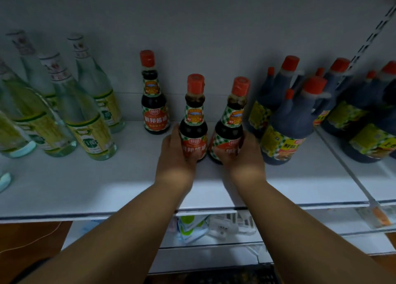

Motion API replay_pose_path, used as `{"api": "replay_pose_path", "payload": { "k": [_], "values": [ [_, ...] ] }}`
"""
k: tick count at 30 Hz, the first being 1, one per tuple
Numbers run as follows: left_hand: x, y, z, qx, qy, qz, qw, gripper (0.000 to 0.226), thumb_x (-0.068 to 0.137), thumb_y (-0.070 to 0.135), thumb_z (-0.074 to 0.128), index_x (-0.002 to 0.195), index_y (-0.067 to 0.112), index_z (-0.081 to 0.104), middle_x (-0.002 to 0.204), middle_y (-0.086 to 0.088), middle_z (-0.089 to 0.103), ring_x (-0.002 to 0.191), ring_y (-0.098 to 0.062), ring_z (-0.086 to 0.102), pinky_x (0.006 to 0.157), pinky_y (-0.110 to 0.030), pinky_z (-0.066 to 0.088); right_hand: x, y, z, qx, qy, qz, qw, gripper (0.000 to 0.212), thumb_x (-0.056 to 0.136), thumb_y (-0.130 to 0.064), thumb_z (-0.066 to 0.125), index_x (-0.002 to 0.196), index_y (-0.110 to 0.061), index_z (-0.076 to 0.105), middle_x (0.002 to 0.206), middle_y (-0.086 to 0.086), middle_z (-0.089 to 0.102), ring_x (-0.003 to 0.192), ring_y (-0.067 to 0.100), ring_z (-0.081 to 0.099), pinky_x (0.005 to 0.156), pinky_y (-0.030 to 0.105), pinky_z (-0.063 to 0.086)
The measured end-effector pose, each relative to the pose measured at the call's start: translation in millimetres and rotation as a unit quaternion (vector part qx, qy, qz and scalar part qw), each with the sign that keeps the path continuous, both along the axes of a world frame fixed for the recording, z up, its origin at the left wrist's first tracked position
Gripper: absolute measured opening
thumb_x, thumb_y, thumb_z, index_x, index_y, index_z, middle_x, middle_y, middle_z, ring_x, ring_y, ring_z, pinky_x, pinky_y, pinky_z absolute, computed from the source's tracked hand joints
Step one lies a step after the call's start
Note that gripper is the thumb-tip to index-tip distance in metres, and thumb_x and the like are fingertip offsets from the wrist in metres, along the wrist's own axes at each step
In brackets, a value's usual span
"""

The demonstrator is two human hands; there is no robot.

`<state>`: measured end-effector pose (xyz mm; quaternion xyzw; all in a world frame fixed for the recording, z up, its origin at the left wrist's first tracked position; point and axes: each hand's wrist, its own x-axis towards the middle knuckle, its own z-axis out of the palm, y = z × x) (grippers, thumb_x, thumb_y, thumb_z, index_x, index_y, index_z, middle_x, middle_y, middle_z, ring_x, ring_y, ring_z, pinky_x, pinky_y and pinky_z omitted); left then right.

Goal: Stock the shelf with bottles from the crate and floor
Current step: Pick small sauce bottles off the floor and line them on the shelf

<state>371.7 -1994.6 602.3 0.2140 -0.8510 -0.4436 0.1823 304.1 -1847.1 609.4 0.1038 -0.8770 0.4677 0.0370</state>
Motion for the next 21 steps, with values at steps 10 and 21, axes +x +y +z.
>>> {"api": "replay_pose_path", "payload": {
  "k": [10,21],
  "values": [
    [-55,15,-14,-0.042,0.011,0.129,0.991,0.095,0.064,0.033,0.087,0.142,0.01,0.037,0.139,-0.013,0.048,0.128,-0.034,0.048,0.104,-0.048,0.043,-49,-16,-25,0.044,0.036,-0.028,0.998,0.07,0.066,-0.04,0.085,0.121,-0.013,0.051,0.122,0.009,0.061,0.115,0.03,0.059,0.094,0.046,0.05],
    [-87,4,-15,-0.035,-0.009,0.2,0.979,0.086,0.076,0.034,0.08,0.141,0.007,0.03,0.142,-0.016,0.041,0.129,-0.036,0.044,0.105,-0.044,0.039,-83,-37,-25,0.085,0.012,-0.047,0.995,0.07,0.079,-0.039,0.077,0.13,-0.007,0.043,0.135,0.017,0.051,0.127,0.036,0.049,0.104,0.046,0.043]
  ]
}}
